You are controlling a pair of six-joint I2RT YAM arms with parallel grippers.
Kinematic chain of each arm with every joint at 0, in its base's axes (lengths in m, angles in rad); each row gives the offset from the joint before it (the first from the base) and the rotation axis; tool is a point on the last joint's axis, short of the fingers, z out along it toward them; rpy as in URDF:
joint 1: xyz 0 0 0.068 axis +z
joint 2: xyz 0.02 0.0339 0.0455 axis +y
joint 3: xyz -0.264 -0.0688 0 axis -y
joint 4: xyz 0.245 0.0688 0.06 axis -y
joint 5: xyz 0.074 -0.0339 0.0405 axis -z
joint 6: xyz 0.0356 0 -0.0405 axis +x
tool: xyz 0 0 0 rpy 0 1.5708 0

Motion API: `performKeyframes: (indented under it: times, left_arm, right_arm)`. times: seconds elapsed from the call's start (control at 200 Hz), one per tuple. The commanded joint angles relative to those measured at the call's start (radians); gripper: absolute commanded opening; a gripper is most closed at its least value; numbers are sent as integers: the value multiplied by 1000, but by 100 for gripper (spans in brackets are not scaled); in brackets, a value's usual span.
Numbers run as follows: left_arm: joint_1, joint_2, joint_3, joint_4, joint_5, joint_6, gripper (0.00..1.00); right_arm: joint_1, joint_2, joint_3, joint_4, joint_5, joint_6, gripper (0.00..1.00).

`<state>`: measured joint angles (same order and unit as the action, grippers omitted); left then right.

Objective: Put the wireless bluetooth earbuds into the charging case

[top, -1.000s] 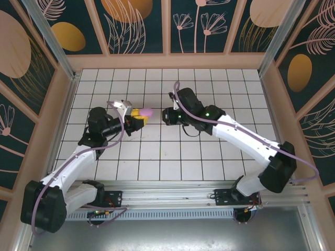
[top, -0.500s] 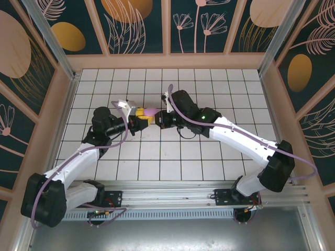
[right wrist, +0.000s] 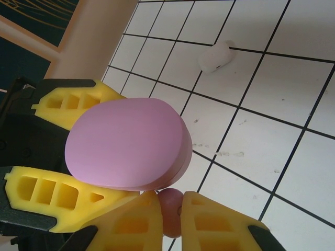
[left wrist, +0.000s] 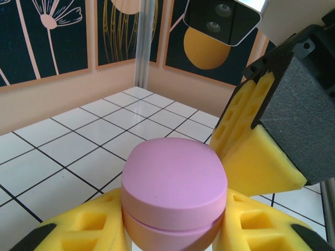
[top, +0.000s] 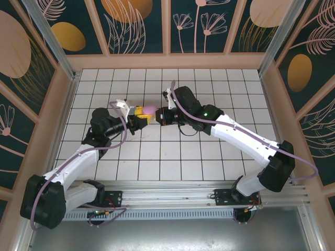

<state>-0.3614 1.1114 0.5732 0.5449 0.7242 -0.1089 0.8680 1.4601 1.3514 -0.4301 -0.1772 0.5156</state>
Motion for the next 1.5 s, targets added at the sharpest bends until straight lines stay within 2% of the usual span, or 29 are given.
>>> performKeyframes:
  times: [0.0, 1.106, 1.491]
  left_arm:
    - [-19, -5, -7, 0, 59, 17, 0]
    - [-21, 28, -4, -19, 57, 37, 0]
    - [-22, 40, 28, -15, 56, 112, 0]
  right_arm:
    - [-20, -3, 46, 36, 36, 14, 11]
    - [-5, 73, 146, -36, 5, -17, 11]
    - [39, 135, 252, -187, 43, -106, 11]
